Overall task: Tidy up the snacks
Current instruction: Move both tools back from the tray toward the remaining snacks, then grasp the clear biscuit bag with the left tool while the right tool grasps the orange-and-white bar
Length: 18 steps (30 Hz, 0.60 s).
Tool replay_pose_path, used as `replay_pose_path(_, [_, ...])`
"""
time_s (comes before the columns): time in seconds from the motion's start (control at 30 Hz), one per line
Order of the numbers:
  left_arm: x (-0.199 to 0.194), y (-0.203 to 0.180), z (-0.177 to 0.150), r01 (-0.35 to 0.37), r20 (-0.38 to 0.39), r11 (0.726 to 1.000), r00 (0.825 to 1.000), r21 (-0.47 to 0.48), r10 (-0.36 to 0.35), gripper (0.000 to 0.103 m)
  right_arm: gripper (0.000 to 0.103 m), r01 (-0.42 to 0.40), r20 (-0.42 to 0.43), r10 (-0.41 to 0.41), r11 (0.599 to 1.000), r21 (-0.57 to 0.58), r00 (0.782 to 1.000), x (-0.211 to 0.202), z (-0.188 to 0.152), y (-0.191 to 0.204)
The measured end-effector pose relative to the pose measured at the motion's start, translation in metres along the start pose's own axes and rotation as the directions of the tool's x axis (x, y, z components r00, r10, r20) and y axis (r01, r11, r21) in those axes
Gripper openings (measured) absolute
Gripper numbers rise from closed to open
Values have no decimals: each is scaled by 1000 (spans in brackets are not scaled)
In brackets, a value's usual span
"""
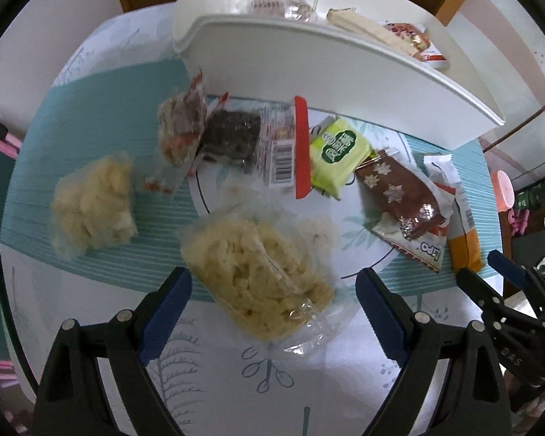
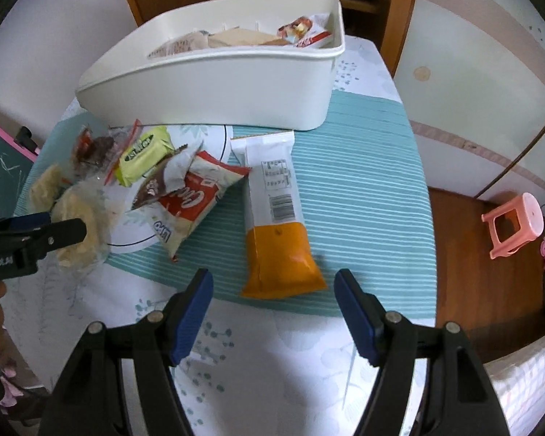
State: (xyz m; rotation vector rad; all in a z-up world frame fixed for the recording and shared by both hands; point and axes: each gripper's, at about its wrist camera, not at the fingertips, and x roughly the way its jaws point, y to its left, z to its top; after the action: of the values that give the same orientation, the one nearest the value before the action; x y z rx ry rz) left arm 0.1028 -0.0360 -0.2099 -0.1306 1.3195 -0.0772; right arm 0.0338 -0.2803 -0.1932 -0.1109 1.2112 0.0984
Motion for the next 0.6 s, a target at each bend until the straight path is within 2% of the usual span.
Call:
replay_pose_path(0.3, [27, 7, 5, -8, -74, 995, 997, -95, 1, 91, 69, 47, -20, -47, 999, -16, 999, 24, 9, 6])
replay_pose_path(0.37, [28, 6, 5, -15, -67, 995, 998, -95, 9, 91, 67, 49, -14, -49, 998, -26, 999, 26, 12, 9])
replay_pose_path(0.47, [29, 4, 7, -30, -57, 996, 998, -80, 25, 91, 58, 46, -6, -46, 998, -35, 999, 28, 17, 12])
replay_pose_path(0.57, [32, 1, 10, -31, -48, 997, 998, -72, 28, 91, 42, 42, -4, -42, 998, -37, 999, 26, 18, 12])
replay_pose_path(0.6, [31, 1, 9, -32, -44, 997, 999, -70, 29, 91, 42, 41, -4, -41, 998, -36, 999, 26, 18, 12])
